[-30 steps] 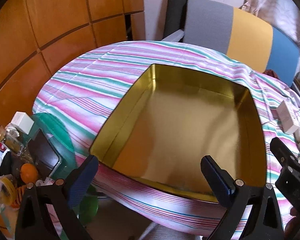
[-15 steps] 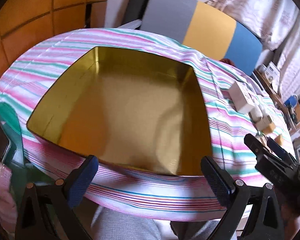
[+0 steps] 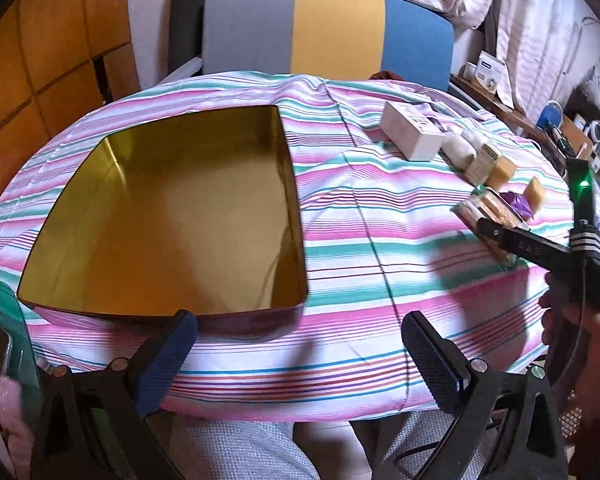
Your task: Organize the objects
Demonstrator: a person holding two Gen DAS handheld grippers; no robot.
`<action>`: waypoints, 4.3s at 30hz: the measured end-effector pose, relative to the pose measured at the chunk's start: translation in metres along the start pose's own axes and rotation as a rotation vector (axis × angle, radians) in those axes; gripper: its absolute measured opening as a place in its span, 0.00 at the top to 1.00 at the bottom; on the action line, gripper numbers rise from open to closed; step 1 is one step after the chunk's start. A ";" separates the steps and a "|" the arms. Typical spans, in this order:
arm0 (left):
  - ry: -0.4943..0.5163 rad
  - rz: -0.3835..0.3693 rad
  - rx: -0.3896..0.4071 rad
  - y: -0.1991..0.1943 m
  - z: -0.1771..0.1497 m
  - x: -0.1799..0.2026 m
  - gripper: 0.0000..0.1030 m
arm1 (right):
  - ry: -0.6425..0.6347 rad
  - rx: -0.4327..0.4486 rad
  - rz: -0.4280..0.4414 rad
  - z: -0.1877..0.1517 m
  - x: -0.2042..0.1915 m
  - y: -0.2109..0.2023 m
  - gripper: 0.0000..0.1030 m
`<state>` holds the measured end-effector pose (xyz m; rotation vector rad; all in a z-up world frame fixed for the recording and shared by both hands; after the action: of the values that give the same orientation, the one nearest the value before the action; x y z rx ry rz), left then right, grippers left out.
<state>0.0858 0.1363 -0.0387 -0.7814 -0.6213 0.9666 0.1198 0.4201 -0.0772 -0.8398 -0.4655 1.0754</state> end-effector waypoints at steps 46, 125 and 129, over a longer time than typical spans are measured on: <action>0.063 -0.198 -0.027 0.039 0.039 0.099 0.00 | 0.197 0.111 -0.036 -0.015 0.069 0.002 0.58; -0.222 0.065 0.149 0.029 0.030 -0.118 0.52 | 0.013 0.172 0.110 -0.006 -0.062 -0.049 0.59; -0.244 0.138 0.123 0.037 0.029 -0.148 0.52 | -0.025 0.196 0.150 -0.003 -0.083 -0.061 0.59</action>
<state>-0.0192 0.0257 -0.0699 -0.6069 -0.7182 1.2271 0.1218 0.3307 -0.0255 -0.6959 -0.3155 1.2492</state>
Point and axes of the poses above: each gripper's, at about its wrist camera, not at the fingertips, and y roughly the way its jaws point, x to its right, z to its top, the point moved 2 cm from there along y, roughly the way its jaws point, and after that the axes turned 5 degrees about -y, right-handed, at the moved point
